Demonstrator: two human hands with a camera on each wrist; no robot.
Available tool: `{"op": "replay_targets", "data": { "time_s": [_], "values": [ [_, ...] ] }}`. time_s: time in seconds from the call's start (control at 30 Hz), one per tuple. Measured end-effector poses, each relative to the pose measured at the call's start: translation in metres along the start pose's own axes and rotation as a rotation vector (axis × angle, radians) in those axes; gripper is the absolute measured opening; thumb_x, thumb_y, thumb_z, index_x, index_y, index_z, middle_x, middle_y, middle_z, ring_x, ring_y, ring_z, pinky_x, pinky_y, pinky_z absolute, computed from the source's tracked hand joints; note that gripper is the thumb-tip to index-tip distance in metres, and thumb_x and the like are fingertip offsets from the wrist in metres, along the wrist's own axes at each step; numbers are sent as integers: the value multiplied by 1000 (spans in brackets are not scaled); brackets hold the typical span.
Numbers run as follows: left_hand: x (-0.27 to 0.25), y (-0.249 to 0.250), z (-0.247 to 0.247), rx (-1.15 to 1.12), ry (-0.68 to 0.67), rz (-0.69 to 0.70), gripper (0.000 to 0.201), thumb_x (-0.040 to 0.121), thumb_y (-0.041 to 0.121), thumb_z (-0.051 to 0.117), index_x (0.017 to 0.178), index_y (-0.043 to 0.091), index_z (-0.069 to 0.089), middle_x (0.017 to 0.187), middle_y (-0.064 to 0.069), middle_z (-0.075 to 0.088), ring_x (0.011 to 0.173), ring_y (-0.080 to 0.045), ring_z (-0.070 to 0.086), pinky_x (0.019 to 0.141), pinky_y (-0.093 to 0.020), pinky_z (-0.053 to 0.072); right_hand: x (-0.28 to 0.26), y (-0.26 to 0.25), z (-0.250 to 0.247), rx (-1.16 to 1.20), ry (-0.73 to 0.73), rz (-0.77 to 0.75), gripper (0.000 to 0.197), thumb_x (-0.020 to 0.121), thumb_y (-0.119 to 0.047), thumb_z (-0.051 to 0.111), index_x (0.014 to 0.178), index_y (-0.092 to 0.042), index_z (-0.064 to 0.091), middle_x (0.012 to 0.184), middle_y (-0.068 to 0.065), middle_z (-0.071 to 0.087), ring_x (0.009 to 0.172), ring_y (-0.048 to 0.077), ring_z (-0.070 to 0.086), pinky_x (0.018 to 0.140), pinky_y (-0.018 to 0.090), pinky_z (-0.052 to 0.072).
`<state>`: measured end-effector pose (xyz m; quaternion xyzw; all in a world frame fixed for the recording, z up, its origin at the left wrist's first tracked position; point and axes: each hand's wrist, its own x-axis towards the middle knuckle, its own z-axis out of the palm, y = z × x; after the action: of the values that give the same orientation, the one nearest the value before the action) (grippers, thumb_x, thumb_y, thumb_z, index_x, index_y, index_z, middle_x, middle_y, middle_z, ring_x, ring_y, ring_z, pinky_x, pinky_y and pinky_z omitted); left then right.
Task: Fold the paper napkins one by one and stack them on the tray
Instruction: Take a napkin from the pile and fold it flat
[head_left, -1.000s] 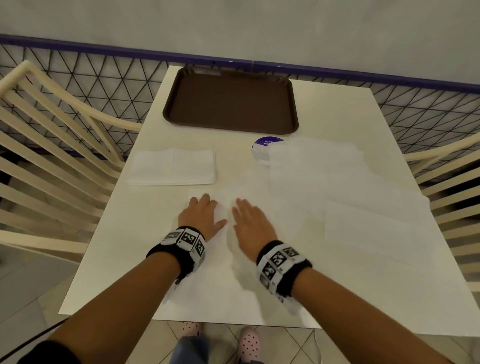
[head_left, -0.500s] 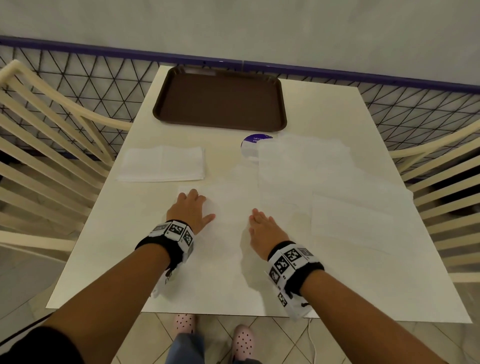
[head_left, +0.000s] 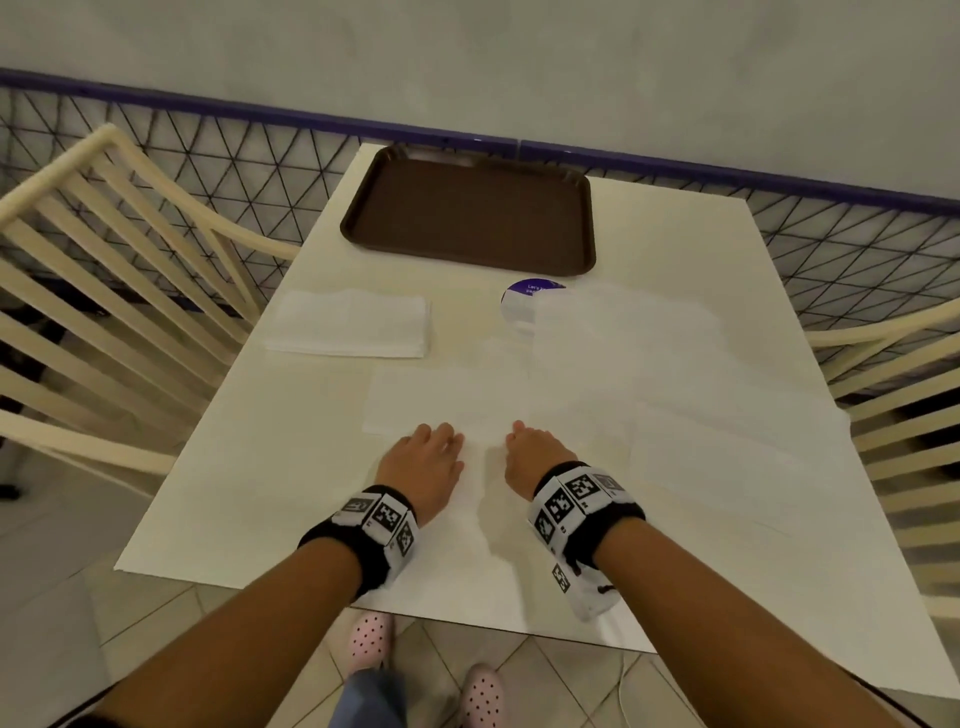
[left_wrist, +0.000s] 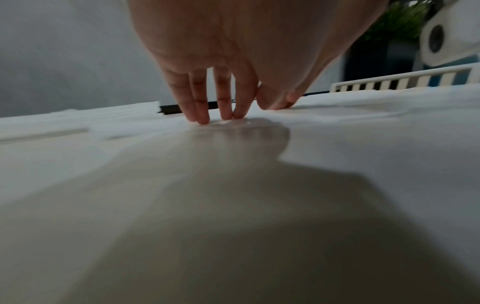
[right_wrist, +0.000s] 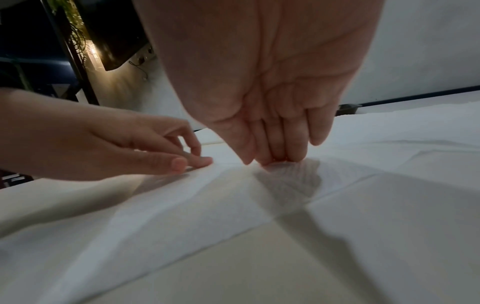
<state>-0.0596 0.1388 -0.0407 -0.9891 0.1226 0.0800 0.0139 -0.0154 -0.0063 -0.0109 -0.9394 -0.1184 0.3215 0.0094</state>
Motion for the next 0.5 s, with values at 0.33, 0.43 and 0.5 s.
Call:
{"op": "replay_targets", "data": {
  "time_s": [0.33,0.43,0.5],
  "values": [
    [-21,-72,-16,58,-35,-186,37,95,28,47,124,8,57,125,-11,51,110,-29,51,87,-36,45,-1,0,-14,-66,61,-20,33,96,-13,37,122,2,50,128,17,51,119,33,50,97,38,44],
    [-4,-70,-25,66,-109,-119,51,96,27,40,144,15,27,148,-3,25,134,-20,28,106,-28,29,0,-2,-22,-71,56,-15,32,97,-17,39,119,2,53,126,17,53,116,33,54,93,37,47],
    [8,-65,-28,56,-187,-70,57,95,16,40,147,16,18,152,-2,18,139,-19,22,110,-29,27,1,-3,-26,-58,63,-17,32,97,-17,40,118,2,54,124,17,54,114,33,55,92,36,47]
  ]
}}
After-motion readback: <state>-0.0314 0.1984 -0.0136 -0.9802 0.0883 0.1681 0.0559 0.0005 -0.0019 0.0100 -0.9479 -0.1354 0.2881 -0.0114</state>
